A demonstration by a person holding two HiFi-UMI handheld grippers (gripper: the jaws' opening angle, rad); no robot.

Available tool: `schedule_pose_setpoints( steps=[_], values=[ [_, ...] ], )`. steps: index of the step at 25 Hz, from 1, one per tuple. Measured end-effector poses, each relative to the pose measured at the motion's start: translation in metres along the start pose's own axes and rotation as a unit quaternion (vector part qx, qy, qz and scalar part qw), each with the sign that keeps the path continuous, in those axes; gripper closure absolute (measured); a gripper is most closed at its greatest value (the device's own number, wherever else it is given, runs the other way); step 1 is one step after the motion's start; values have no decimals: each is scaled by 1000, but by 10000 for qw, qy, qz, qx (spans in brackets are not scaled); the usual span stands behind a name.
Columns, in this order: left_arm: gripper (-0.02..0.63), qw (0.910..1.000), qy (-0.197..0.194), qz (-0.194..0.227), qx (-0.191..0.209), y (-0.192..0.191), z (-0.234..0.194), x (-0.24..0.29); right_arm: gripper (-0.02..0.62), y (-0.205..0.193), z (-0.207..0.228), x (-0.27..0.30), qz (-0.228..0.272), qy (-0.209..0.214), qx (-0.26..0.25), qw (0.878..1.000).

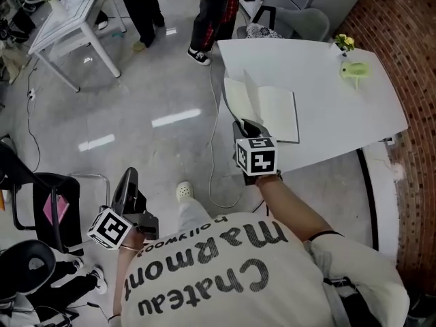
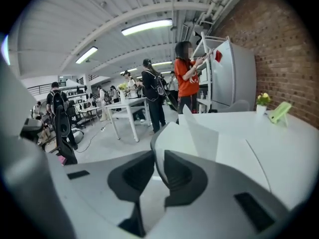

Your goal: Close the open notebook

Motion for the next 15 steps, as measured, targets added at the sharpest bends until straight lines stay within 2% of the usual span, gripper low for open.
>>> schedule_pose_setpoints(
  steps=[6, 15],
  values=[
    [604, 9997, -129, 118, -142, 2, 19, 10, 534, 14, 19, -19, 153, 148, 469, 9987],
    [605, 9997, -190, 69, 116, -8, 50, 29, 546, 23, 48, -45, 387, 213, 722, 9964]
  ],
)
Point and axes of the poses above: the fingertips, and each gripper's own axes: x forward along the fingers, z to its right, y out of its top, the point moved 2 cm from there along -x, backward along the fingers, and after that the axes turned 2 degrees about x, right-handed, at the moved point
